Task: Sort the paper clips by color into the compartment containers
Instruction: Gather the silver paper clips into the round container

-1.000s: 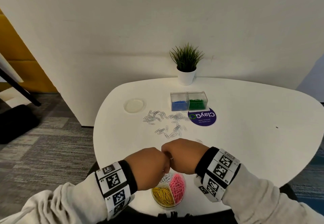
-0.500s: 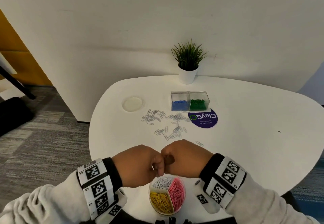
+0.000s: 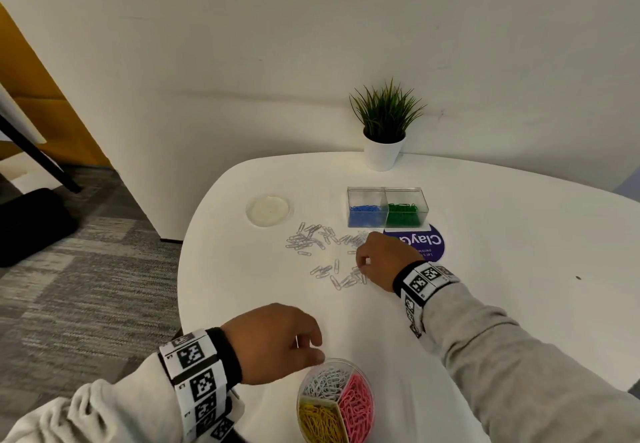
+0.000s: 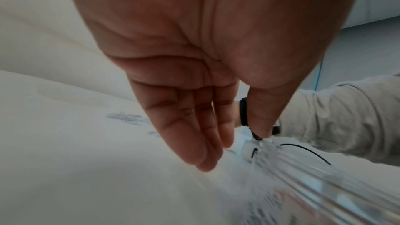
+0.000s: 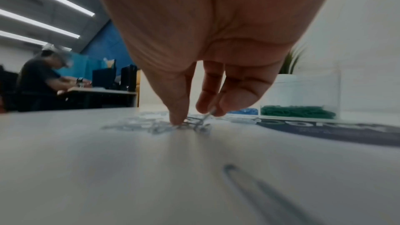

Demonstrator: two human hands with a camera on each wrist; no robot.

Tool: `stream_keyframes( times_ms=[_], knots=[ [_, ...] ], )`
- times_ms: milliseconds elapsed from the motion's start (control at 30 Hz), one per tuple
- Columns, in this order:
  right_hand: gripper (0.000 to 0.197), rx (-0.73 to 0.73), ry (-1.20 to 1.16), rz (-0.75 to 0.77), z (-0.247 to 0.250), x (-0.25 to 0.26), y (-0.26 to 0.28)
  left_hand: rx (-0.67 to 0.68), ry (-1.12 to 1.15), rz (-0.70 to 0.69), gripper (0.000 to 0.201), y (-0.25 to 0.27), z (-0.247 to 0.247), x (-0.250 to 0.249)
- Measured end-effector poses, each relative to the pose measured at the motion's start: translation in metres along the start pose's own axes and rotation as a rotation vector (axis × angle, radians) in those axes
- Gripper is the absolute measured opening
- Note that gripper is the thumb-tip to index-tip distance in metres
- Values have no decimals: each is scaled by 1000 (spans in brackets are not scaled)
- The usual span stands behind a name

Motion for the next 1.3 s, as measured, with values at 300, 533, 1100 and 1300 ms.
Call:
stream_keyframes(
  times_ms=[300,533,1100,1300],
  knots=[
    [19,-54,-1608,-314,6,-27,51,-272,-17,168,36,-62,31,54],
    [13,-105,-1282,-443,5,-67,76,-75,-224,189,67,-118,10,52],
    [13,-136,-780,-277,13,-68,62,-390,129,298,34,-107,36,61],
    [29,-204,-1812,-381,11,-67,56,-336,1319,507,23,-87,26,100]
  ],
)
Point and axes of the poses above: each hand's wrist, its own y-axis away from the middle knuckle, its own z-axis out of the back of the hand, x = y × z, the point moved 7 cm from there along -y, towards the middle knuckle, and after that the axes turned 9 degrees about -y, right-handed, at the moved point
